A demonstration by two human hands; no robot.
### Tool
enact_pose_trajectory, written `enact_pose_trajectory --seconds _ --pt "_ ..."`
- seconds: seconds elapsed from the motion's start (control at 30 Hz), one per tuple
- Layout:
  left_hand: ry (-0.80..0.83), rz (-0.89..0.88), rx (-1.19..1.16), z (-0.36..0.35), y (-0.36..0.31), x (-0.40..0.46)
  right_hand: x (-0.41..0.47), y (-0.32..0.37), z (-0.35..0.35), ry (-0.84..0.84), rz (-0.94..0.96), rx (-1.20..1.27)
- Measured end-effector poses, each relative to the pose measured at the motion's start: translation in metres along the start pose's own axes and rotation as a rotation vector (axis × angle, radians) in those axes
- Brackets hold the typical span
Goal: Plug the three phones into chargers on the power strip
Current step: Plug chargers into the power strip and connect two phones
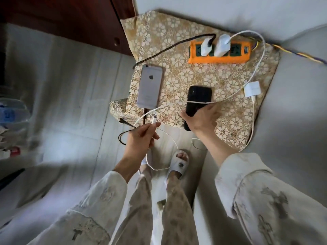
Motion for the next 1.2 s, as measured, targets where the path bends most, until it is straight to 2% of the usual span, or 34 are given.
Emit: enact_pose_trajectory --seconds 0.2,0.27,0.33,0.4,0.5,0.6,0.67,0.73,0.8,0.93,1.2 --pt "0.000 -0.049 0.128 -0.001 -0.005 0.001 0.004 -0.002 0.001 0.050 -0.085 0.034" --pt "0.004 -0.052 0.119 -0.002 -0.006 -0.002 -0.002 -0.006 0.007 0.110 -0.082 0.049" --pt "-0.005 -0.052 0.118 -0.004 -0.006 -0.006 -0.014 -0.012 0.013 0.238 -0.086 0.100" --pt "0.001 -0.043 0.120 -0.006 -0.005 -0.011 -0.033 -0.018 0.018 0.408 -0.150 0.308" --pt "0.020 -0.054 0.146 -0.009 -0.007 -0.023 -0.063 -0.029 0.018 0.704 -0.371 0.555" --pt "-0.002 -0.107 0.182 -0.008 -0.013 -0.039 -0.084 -0.034 0.012 0.850 -0.529 0.961" --pt "-0.011 -0.142 0.208 -0.009 -0.016 -0.051 -0.095 -0.025 0.014 0.903 -0.499 1.239" --pt "-0.001 -0.178 0.230 -0.011 -0.018 -0.062 -0.098 -0.018 0.020 0.855 -0.447 1.392" --pt "0.016 -0.232 0.285 -0.017 -0.021 -0.071 -0.097 -0.011 0.024 0.777 -0.433 1.441" --pt "-0.002 -0.367 0.379 -0.025 -0.027 -0.078 -0.094 -0.010 0.023 0.604 -0.541 1.466" --pt "-0.042 -0.390 0.463 -0.027 -0.023 -0.081 -0.100 -0.013 0.010 0.527 -0.568 1.492"
Point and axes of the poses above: each hand's wrist, its own x-axis towards the middle knuckle, its own z-axis out of the back of the hand, y = z × x, the point moved 6 cm from there along x, towards the middle knuckle, and after that the axes turned 8 degrees about z, right-handed, at the moved point
